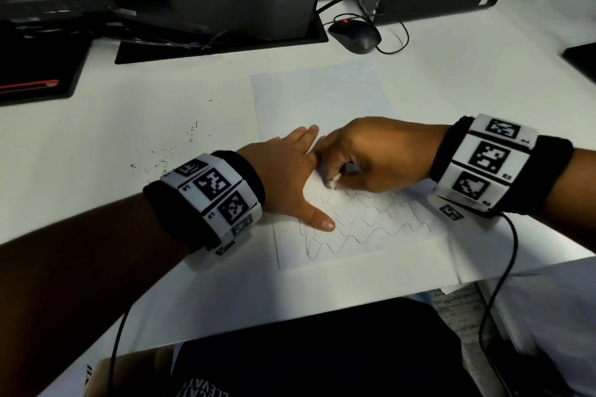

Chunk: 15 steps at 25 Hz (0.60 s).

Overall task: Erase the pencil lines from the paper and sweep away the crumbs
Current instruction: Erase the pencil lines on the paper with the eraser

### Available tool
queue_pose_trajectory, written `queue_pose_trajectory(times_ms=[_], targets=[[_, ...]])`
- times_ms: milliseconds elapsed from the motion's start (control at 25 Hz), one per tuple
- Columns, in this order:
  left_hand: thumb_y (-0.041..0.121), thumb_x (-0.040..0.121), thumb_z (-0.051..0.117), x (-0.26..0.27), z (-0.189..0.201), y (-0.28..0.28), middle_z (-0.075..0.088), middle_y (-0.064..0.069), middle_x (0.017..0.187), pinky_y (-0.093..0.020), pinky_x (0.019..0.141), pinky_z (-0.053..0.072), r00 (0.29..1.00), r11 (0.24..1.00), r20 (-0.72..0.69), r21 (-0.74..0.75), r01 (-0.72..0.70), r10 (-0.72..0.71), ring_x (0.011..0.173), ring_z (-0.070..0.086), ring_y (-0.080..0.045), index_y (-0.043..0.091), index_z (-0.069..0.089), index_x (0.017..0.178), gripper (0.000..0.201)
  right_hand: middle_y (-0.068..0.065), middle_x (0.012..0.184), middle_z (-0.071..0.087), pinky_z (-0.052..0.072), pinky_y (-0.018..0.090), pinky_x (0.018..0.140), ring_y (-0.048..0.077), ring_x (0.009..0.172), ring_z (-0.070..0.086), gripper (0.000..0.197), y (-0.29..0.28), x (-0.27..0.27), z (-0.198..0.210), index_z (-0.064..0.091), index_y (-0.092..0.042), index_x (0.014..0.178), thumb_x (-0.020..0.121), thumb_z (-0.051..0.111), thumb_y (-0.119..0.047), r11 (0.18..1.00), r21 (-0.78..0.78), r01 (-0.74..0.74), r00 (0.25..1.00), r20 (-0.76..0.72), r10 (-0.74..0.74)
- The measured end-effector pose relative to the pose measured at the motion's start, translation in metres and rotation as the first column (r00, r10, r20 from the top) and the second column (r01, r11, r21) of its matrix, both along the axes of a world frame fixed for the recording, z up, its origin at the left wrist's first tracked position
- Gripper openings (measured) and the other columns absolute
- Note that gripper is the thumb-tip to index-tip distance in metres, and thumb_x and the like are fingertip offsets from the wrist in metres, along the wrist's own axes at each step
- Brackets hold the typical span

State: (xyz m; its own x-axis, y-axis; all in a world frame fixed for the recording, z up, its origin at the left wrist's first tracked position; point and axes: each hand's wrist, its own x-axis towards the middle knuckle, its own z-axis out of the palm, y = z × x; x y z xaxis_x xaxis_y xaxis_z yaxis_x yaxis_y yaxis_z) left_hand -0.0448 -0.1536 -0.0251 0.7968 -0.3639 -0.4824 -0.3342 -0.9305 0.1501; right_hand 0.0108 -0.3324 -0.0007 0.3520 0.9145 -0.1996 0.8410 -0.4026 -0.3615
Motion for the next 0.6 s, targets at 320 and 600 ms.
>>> queue_pose_trajectory(times_ms=[320, 600], targets=[[0.087, 0.064, 0.056, -0.002, 0.004, -0.003, -0.018, -0.004, 0.165, -0.04, 0.122, 0.01, 1.0, 0.999, 0.005, 0.045, -0.006, 0.005, 0.152, -0.012, -0.019, 0.023, -0.003, 0.159, 0.129, -0.007, 0.089, 0.066, 0.045, 0.023, 0.066, 0.01, 0.073, 0.058, 0.014, -0.004, -0.002, 0.0, 0.074, -0.018, 0.093, 0.08, 0.069, -0.015, 1.0, 0.011, 0.016, 0.999, -0.041, -0.016], [0.086, 0.066, 0.054, -0.003, 0.007, -0.005, -0.019, -0.005, 0.165, -0.041, 0.122, 0.01, 1.0, 0.996, 0.003, 0.088, 0.013, -0.014, 0.152, -0.011, -0.02, 0.019, -0.01, 0.158, 0.131, -0.01, 0.079, 0.058, 0.041, 0.017, 0.061, 0.01, 0.069, 0.056, 0.012, -0.011, -0.003, 0.002, 0.075, -0.016, 0.092, 0.081, 0.069, -0.015, 1.0, 0.007, -0.015, 1.0, -0.005, 0.015]])
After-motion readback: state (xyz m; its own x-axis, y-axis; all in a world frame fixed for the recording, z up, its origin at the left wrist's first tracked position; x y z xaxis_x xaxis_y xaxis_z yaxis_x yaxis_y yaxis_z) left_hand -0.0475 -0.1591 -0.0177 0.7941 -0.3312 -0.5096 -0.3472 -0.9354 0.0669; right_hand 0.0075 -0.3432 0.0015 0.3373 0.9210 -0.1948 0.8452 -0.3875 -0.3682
